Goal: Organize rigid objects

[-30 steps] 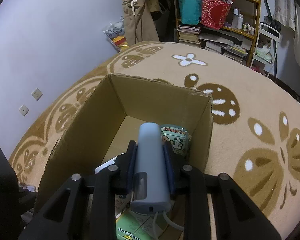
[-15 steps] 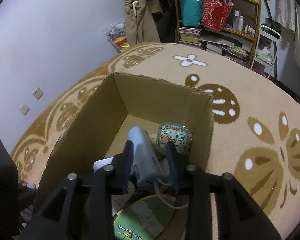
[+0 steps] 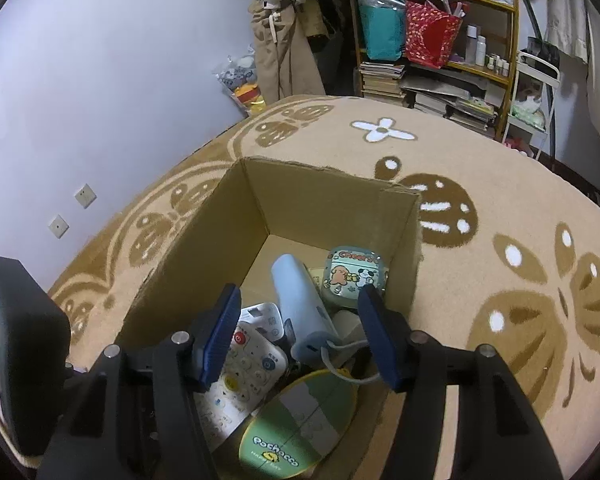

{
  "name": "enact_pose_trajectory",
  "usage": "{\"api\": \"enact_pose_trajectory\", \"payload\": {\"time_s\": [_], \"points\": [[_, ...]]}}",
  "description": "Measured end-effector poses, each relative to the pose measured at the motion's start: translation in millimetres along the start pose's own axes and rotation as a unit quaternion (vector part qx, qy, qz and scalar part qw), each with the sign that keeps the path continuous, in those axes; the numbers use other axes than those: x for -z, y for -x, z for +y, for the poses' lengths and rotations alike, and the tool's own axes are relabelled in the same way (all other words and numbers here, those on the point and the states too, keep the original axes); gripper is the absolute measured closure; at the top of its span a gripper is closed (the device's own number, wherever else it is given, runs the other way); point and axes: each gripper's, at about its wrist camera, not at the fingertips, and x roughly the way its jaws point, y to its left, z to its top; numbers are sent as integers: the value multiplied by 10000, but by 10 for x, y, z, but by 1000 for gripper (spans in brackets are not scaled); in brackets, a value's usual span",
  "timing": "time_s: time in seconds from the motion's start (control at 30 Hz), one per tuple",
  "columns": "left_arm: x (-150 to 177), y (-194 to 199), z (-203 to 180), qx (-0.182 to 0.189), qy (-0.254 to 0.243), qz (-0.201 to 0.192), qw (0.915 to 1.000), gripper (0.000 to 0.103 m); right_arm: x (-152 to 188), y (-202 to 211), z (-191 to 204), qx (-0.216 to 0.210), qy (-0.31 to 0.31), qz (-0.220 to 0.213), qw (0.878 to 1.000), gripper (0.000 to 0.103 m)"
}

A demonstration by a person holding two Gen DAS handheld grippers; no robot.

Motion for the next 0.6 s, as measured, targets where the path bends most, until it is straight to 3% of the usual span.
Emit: {"api": "enact_pose_trajectory", "payload": {"time_s": [0.13,0.33,0.6], "points": [[3,30,-4,-7,27,-36,10000,83,19,138,-78,7,-106,-86,9999,27],[21,122,-78,4,-97,-133,9999,83,63,327,-224,48,-312,-101,9994,25],[29,372,-98,114,-151,-531,9984,78,141,678,-447,245,-459,-255,9983,8]]}}
